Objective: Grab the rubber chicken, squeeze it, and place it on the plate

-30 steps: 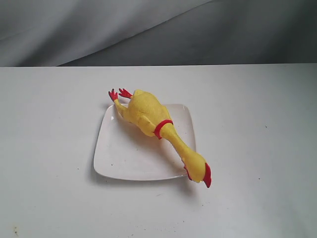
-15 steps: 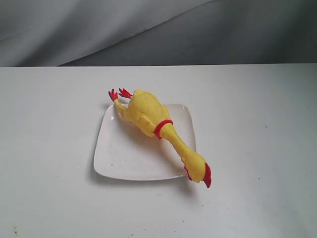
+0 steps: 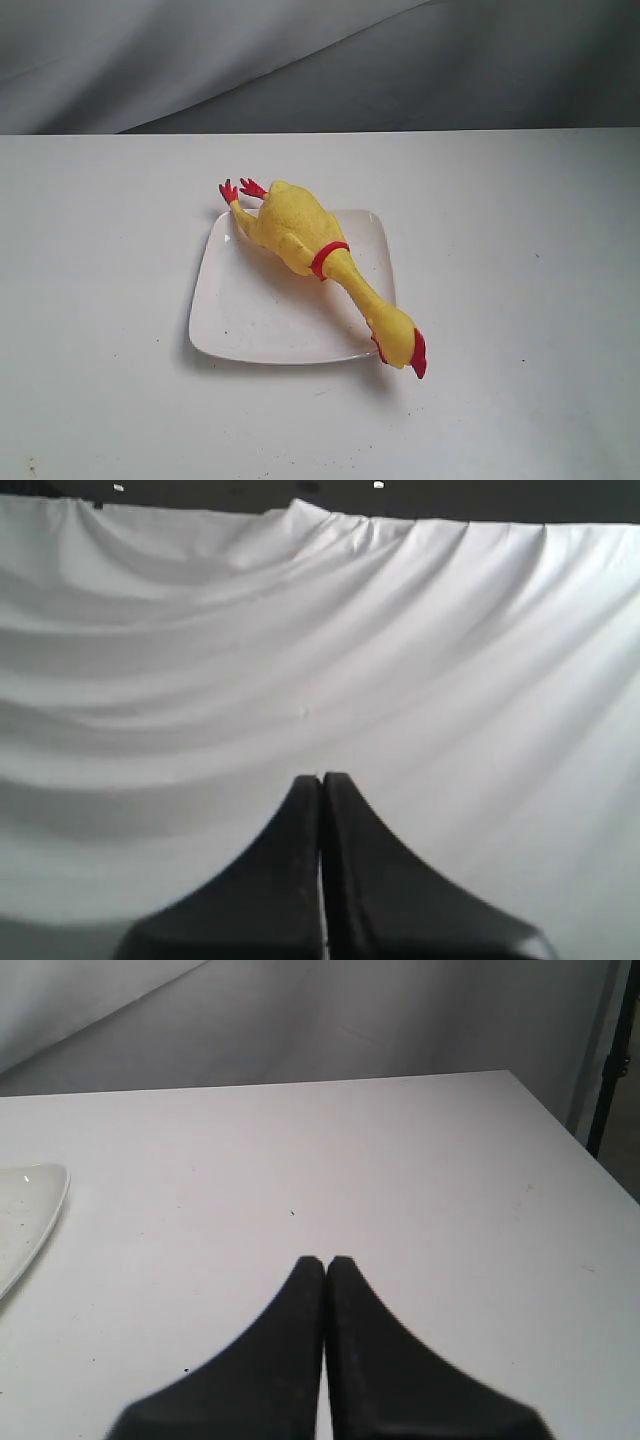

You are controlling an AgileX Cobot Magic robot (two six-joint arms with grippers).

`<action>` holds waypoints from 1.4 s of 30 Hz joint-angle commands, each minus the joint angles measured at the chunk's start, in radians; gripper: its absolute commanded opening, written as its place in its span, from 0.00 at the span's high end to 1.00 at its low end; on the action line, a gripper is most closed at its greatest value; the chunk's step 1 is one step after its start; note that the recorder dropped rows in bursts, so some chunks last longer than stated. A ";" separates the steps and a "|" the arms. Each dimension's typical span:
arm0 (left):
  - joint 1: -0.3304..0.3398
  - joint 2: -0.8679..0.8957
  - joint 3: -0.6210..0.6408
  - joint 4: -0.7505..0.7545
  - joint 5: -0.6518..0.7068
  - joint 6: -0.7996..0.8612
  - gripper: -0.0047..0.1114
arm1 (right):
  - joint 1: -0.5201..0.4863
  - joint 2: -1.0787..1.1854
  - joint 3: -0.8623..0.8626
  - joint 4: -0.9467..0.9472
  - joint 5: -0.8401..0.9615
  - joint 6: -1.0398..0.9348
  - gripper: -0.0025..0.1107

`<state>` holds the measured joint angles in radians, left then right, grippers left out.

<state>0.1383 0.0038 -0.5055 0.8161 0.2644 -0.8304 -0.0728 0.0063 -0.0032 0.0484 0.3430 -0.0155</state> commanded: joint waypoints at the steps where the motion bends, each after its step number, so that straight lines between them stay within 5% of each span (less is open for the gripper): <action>1: 0.003 -0.004 0.102 -0.067 0.024 -0.008 0.96 | -0.009 -0.006 0.003 -0.007 -0.002 0.000 0.98; 8: 0.003 -0.004 0.242 -0.258 0.020 -0.008 0.96 | -0.009 -0.006 0.003 -0.007 -0.002 0.000 0.98; 18: 0.003 -0.004 0.332 -0.254 -0.021 0.017 0.96 | -0.009 -0.006 0.003 -0.007 -0.002 0.003 0.98; 30: 0.003 -0.004 0.401 -0.760 -0.085 0.678 0.96 | -0.009 -0.006 0.003 -0.007 -0.002 0.000 0.98; 42: 0.003 -0.004 0.496 -0.816 -0.118 0.734 0.96 | -0.009 -0.006 0.003 -0.007 -0.002 0.002 0.98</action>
<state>0.1383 0.0038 -0.0314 0.0114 0.1609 -0.1044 -0.0728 0.0063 -0.0032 0.0484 0.3430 -0.0155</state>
